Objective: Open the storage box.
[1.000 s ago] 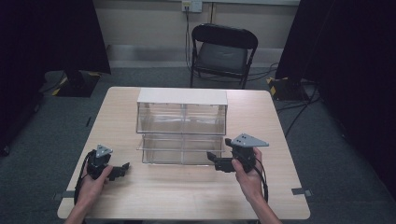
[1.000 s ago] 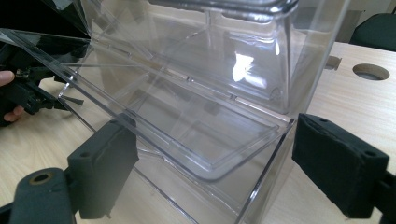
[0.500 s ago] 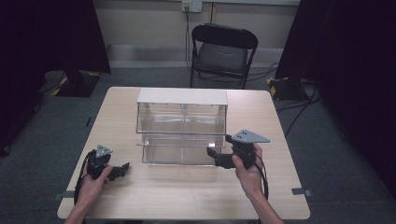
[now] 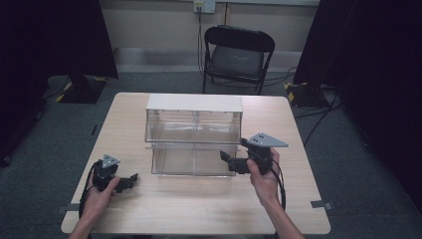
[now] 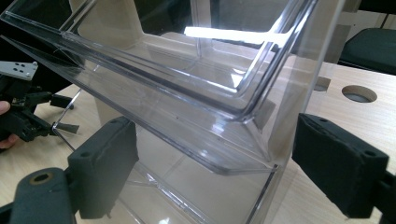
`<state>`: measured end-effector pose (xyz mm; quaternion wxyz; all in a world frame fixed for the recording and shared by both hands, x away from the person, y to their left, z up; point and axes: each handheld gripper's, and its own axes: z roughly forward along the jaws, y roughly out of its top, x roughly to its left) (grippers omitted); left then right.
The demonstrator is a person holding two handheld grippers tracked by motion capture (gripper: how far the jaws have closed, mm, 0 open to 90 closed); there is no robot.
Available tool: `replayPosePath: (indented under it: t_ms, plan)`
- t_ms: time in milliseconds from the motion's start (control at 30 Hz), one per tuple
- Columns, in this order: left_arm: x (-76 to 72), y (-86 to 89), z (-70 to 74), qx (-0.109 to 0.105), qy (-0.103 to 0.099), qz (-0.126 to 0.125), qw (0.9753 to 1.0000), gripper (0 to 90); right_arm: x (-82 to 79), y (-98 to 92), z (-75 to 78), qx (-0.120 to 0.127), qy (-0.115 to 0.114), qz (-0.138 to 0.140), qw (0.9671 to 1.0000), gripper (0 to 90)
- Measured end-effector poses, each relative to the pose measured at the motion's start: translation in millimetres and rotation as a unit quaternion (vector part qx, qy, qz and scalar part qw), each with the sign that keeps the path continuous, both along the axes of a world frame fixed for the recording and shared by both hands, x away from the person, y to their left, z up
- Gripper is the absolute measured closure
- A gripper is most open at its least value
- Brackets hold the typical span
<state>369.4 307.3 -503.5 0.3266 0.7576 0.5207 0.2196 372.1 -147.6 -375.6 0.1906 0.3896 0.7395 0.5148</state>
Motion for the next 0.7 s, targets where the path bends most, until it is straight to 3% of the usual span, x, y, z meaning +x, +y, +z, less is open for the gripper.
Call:
replayPosePath:
  t_ms: [700]
  plan:
    - [-0.1, 0.0, 0.0, 0.000, 0.000, 0.000, 1.0000, 2.7, 1.6, 1.5, -0.5, 0.014, 0.003, -0.006, 0.9999, 13.6]
